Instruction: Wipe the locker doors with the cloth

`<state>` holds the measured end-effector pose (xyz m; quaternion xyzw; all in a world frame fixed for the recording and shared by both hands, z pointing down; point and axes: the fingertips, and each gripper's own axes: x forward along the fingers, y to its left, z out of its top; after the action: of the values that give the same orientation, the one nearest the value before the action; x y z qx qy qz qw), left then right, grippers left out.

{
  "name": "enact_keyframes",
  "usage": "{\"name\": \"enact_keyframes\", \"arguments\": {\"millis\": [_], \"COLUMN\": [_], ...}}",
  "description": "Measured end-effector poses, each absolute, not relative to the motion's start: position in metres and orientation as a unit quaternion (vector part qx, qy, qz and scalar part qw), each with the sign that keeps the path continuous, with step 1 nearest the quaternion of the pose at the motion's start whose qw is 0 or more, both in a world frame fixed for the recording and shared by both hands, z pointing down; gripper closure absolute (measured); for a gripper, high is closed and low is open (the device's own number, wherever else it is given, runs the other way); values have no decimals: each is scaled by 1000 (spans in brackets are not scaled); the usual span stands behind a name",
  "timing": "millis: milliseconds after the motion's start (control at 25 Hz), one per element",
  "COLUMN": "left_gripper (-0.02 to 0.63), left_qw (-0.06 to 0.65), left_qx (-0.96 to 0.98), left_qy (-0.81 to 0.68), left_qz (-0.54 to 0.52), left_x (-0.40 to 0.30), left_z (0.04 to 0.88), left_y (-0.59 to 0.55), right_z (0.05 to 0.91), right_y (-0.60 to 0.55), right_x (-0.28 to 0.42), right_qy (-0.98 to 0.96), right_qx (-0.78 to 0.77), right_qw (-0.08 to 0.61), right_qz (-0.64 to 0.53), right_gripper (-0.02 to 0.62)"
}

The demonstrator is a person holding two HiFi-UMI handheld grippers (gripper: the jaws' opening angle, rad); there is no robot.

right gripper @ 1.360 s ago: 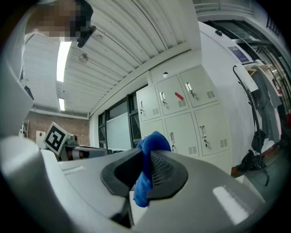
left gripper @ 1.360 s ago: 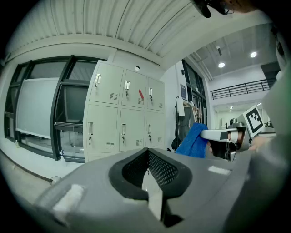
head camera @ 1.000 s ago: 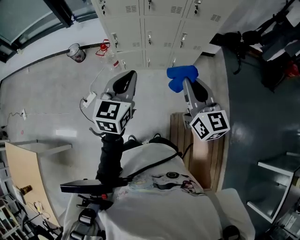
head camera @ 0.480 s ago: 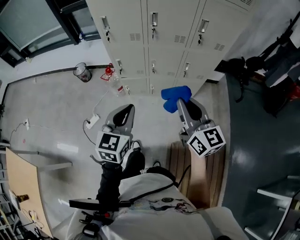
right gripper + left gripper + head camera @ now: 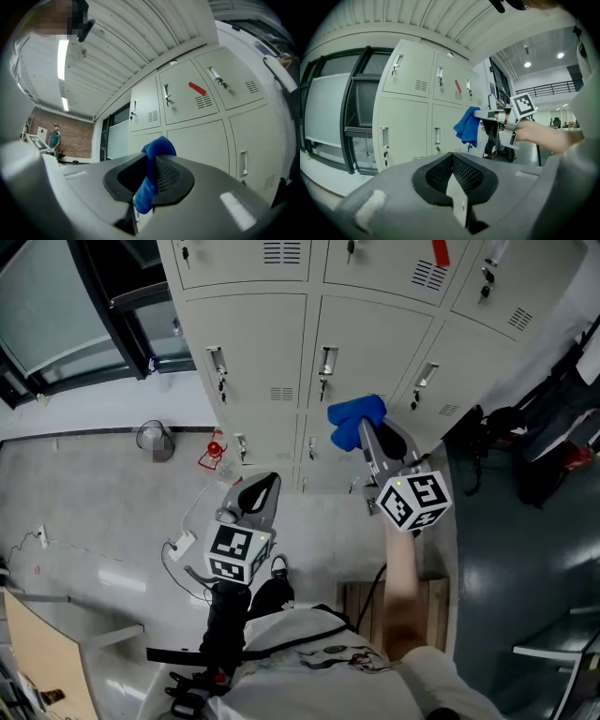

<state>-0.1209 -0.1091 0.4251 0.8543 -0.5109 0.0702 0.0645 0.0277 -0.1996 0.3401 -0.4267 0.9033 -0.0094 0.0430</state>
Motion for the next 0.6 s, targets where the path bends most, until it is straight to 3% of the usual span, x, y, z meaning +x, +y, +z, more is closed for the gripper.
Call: {"name": "enact_keyframes", "arguments": {"millis": [600], "left_gripper": [606], "left_qw": [99], "left_qx": [839], "left_qy": [-533], "left_qz": [49], "left_x": [-174], "left_z": [425], "left_y": [-226], "right_z": [284], "right_y": [-405], "right_x": [-58], "right_qy": [879], "right_qx": [-458], "right_qw": [-57], "right_qz": [116], "right_gripper": [557]}}
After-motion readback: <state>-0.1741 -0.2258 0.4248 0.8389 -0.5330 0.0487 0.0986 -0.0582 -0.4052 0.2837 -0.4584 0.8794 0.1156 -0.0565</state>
